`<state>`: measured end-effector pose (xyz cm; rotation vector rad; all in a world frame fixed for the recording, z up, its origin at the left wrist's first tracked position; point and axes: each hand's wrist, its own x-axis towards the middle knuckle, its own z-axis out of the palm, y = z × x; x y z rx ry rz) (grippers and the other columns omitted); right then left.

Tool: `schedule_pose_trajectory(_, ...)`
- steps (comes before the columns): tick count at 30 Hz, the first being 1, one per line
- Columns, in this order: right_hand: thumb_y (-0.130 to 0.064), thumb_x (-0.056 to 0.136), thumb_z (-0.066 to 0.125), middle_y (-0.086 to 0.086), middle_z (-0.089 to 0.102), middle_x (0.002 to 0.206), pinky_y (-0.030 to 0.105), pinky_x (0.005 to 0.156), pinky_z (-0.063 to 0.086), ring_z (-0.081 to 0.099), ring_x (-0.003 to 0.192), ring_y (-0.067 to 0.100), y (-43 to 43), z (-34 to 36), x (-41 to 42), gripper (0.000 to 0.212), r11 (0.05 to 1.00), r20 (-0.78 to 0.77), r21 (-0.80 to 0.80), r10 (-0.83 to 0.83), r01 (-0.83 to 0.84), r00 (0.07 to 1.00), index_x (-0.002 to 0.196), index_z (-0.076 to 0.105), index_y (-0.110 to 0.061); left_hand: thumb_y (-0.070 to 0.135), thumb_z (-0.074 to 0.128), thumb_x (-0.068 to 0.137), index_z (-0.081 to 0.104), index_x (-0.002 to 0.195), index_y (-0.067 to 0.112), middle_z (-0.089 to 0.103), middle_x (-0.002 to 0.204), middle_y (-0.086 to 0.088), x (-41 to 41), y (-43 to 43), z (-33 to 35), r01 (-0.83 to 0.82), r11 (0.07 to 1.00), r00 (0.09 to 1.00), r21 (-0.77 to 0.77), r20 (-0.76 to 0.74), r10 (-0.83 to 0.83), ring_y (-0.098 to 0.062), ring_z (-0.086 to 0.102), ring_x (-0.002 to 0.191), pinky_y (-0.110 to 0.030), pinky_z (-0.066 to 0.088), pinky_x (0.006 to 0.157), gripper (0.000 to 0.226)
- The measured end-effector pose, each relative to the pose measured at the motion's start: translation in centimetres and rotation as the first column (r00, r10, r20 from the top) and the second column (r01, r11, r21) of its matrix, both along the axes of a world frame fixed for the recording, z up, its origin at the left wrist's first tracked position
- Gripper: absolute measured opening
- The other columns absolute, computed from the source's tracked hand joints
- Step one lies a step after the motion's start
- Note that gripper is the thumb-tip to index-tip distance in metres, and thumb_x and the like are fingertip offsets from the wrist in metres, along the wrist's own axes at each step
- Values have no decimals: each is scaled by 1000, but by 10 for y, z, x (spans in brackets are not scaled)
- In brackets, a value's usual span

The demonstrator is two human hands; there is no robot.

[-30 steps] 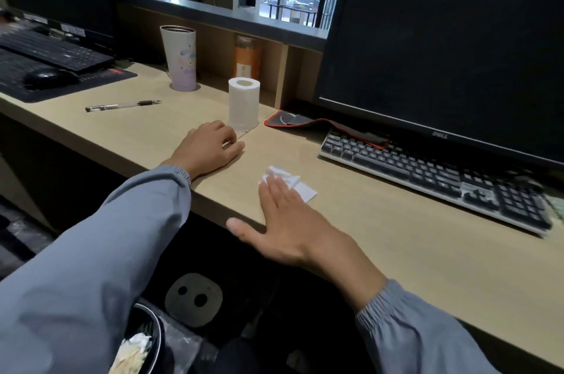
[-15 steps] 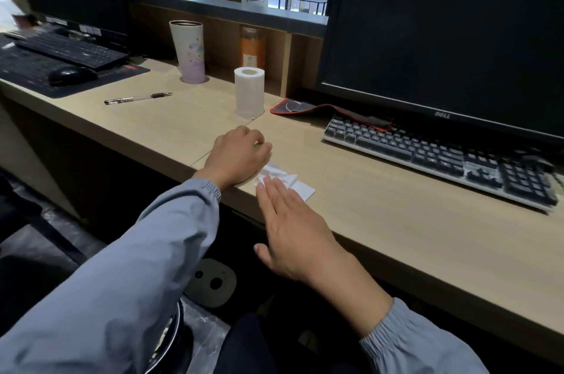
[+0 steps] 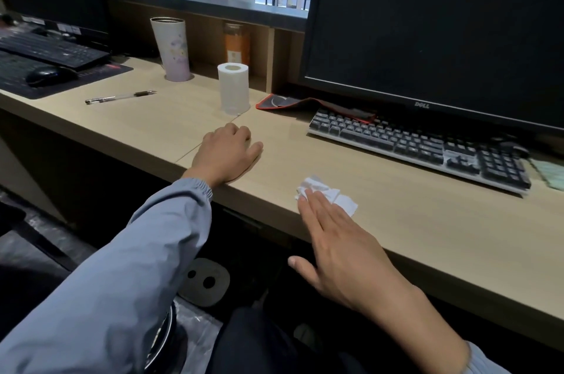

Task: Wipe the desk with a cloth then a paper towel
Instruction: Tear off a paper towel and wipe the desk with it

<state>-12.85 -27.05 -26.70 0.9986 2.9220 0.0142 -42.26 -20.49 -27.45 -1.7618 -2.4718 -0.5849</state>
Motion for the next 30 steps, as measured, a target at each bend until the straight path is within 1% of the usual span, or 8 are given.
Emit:
schedule_pose_trajectory(4,-79,95,19,-1,-22,168,31,123,-7,-22,154,11,15,8,-17,98,989,-20,-136,-66,63,998,162,-13,-15,55,44,101,62,114,17,60,116,-11,1,0,-1,3,1000,1000,-2,-1,-3,-35,57,113,-48,41,100,44)
schedule_pose_trajectory(7,-82,93,13,-4,-21,168,32,122,-7,-20,153,8,42,13,-32,98,966,-25,-237,-115,106,993,163,-10,-18,55,45,101,62,115,17,60,116,-12,1,0,-2,5,1000,1000,0,-7,-5,-35,57,114,-48,41,100,44)
schedule_pose_trajectory(9,-81,93,11,-2,-17,170,34,122,-6,-17,155,10,63,17,-45,97,954,-15,-275,-128,119,992,163,-8,-17,55,44,101,62,115,17,61,116,-11,1,1,-2,9,1000,1000,1,-14,-9,-34,57,113,-48,42,100,44)
schedule_pose_trajectory(13,-77,95,11,3,-16,170,37,123,-7,-17,155,15,101,22,-69,95,947,8,-293,-134,130,991,163,-5,-13,56,41,102,61,120,19,61,120,-10,-1,2,-1,5,1000,1000,-11,-20,-5,-32,56,113,-48,42,100,46)
schedule_pose_trajectory(18,-81,93,8,3,-15,170,41,124,-6,-17,156,17,143,22,-90,99,946,25,-287,-153,154,988,163,-4,-13,56,41,102,61,121,20,60,121,-8,-5,3,-3,2,1000,1000,0,-19,-2,-31,57,114,-47,42,99,45)
schedule_pose_trajectory(23,-75,97,8,1,-11,171,44,127,-2,-11,157,19,173,24,-98,89,944,34,-294,-142,146,989,163,-2,-16,54,44,102,62,127,22,60,130,-9,-7,3,-3,-6,1000,1000,12,-2,6,-31,56,120,-48,41,102,45)
schedule_pose_trajectory(27,-76,96,10,-3,-9,171,47,127,1,-9,157,19,179,21,-94,88,941,16,-309,-138,136,990,163,-1,-21,52,44,102,62,129,23,60,133,-8,-8,3,0,-11,1000,1000,10,14,11,-30,56,122,-48,40,103,44)
schedule_pose_trajectory(30,-72,99,13,-4,-10,171,44,127,-2,-11,156,16,175,19,-87,84,945,-1,-303,-128,122,992,164,-1,-20,51,44,102,62,130,24,60,134,-7,-7,0,0,-14,1000,999,14,42,14,-29,55,123,-48,40,104,43)
